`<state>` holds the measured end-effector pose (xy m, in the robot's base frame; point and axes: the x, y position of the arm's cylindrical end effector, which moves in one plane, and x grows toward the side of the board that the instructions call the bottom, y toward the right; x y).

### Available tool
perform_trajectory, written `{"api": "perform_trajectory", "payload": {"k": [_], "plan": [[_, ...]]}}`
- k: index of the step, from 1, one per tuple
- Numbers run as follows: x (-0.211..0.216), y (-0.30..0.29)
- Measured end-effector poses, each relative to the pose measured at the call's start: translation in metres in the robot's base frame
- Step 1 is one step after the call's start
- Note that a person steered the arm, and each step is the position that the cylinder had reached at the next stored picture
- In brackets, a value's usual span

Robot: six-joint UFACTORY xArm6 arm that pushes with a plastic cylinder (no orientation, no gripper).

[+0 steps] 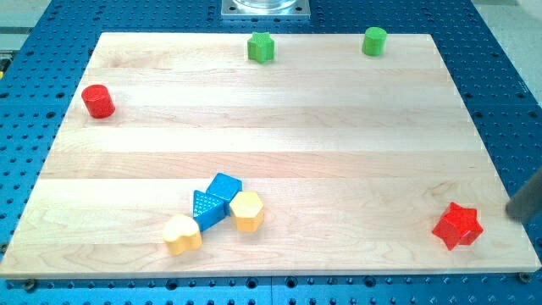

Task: Move the red star diagonally to the green star

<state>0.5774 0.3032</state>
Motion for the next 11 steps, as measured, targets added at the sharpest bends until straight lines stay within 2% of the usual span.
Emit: {"api": "perform_trajectory", "payload": {"k": [1, 2, 3, 4, 5, 6, 7, 8, 9, 10, 11], "plan": [[0.014, -0.050], [-0.008, -0.117], [-0.013, -0.153], [0.032, -0.175], [-0.029, -0.271], [-0.070, -0.294], [-0.028, -0.291], [-0.014, -0.263], [-0.023, -0.198], [-0.056, -0.149], [-0.088, -0.166]]}}
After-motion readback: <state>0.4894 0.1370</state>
